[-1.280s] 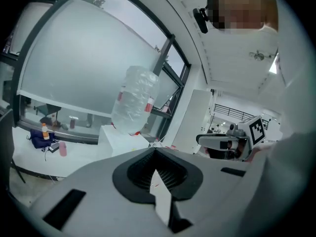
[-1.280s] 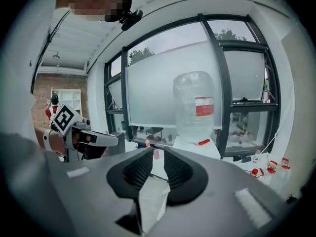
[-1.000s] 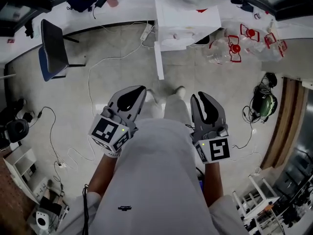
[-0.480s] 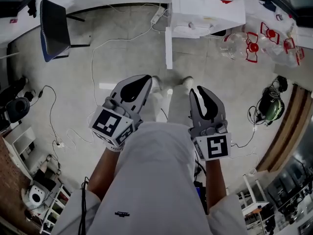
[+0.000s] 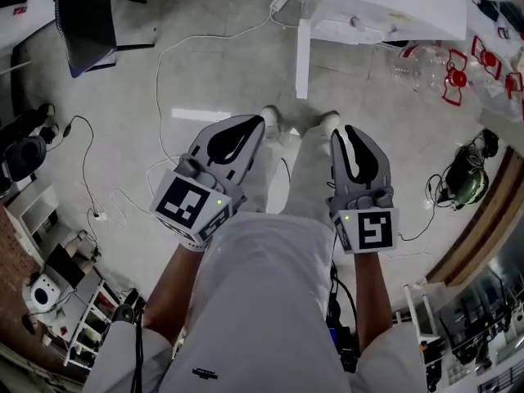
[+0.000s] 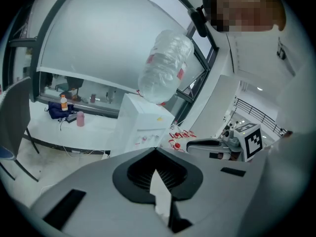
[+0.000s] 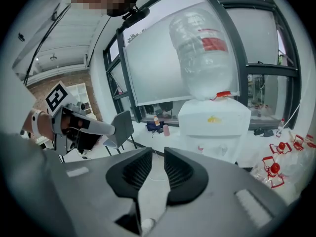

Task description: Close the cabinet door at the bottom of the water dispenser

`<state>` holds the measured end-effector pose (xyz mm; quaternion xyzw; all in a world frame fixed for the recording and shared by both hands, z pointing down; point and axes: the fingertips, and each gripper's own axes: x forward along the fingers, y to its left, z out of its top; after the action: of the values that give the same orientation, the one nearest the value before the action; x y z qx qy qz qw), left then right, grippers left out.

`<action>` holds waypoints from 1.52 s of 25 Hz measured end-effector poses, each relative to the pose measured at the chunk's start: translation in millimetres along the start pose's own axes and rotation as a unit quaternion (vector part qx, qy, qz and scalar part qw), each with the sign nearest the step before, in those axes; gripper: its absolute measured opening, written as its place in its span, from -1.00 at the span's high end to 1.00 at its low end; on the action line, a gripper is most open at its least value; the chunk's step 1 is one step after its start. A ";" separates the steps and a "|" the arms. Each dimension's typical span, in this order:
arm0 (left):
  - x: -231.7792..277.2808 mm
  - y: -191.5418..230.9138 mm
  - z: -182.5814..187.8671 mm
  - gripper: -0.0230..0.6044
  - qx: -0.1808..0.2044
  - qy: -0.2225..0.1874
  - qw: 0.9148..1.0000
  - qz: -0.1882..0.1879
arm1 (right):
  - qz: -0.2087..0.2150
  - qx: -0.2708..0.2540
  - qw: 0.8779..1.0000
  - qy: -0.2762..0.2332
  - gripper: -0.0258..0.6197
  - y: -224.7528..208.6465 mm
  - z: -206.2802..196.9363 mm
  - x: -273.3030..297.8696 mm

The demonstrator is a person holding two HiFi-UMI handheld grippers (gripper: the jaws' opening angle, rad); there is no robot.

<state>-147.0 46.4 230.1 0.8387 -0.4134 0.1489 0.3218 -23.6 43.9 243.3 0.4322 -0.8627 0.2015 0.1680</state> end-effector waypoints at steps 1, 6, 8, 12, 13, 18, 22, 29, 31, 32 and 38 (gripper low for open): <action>2.9 2.5 -4.8 0.91 -0.003 0.002 1.000 0.000 | 0.002 0.001 1.000 0.004 0.64 -1.2 -6.7 5.3; 21.9 14.5 -27.3 0.91 -0.015 0.013 1.000 -0.003 | 0.010 0.011 0.999 0.032 0.63 -8.9 -41.0 34.1; 30.6 18.6 -36.9 0.91 -0.017 0.016 1.000 -0.004 | 0.014 0.012 0.999 0.044 0.63 -10.1 -54.5 45.9; 44.7 27.4 -55.7 0.91 -0.018 0.021 1.000 -0.004 | 0.020 0.009 0.998 0.061 0.61 -11.4 -82.5 64.5; 47.5 30.4 -59.6 0.91 -0.017 0.022 1.000 -0.003 | 0.020 0.010 0.998 0.063 0.61 -12.4 -89.2 68.8; 63.1 46.1 -78.8 0.91 -0.019 0.032 0.999 0.003 | 0.016 0.013 0.997 0.076 0.60 -19.7 -119.1 90.7; 73.9 54.3 -100.9 0.91 -0.027 0.044 0.999 0.006 | 0.013 0.021 0.995 0.094 0.56 -24.1 -146.7 104.7; 93.9 65.0 -135.9 0.91 -0.036 0.059 0.998 0.005 | 0.021 0.022 0.992 0.124 0.53 -26.0 -190.1 124.9; 96.3 69.0 -145.3 0.91 -0.039 0.064 0.997 0.009 | 0.022 0.020 0.991 0.130 0.53 -25.1 -200.0 130.3; 97.2 70.7 -149.1 0.91 -0.040 0.066 0.997 0.011 | 0.023 0.020 0.991 0.133 0.52 -24.6 -205.3 132.7; 110.3 75.5 -175.1 0.91 -0.050 0.076 0.996 0.017 | 0.022 0.018 0.988 0.154 0.51 -31.5 -240.6 141.6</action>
<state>-136.0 62.5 449.5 0.8006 -0.4087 0.1970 0.3915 -50.8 49.3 522.9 0.3801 -0.8322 0.2846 0.2865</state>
